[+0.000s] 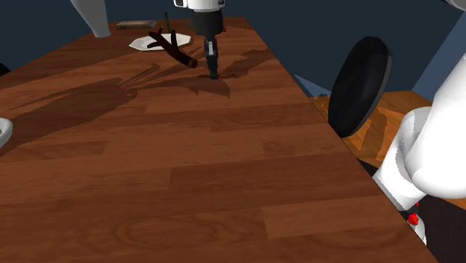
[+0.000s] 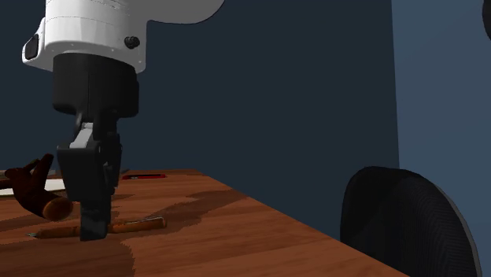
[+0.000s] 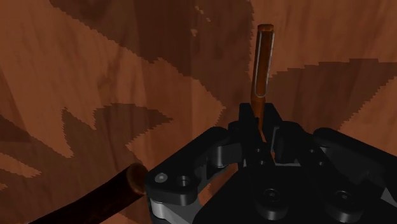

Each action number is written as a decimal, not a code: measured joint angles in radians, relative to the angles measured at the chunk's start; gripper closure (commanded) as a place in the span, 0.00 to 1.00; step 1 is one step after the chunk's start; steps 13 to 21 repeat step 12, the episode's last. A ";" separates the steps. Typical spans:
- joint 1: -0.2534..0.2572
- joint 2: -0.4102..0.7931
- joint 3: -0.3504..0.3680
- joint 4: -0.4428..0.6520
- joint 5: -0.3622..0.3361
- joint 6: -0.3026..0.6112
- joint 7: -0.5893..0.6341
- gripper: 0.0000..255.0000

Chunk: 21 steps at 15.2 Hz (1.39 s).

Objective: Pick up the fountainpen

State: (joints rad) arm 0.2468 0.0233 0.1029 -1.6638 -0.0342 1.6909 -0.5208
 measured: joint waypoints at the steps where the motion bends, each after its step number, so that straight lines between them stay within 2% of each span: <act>1: 0.000 0.000 0.000 0.017 0.000 -0.017 0.000 1.00; 12: 0.003 0.039 0.002 0.208 -0.004 -0.170 -0.001 1.00; 21: 0.003 0.039 0.002 0.208 -0.004 -0.170 -0.001 1.00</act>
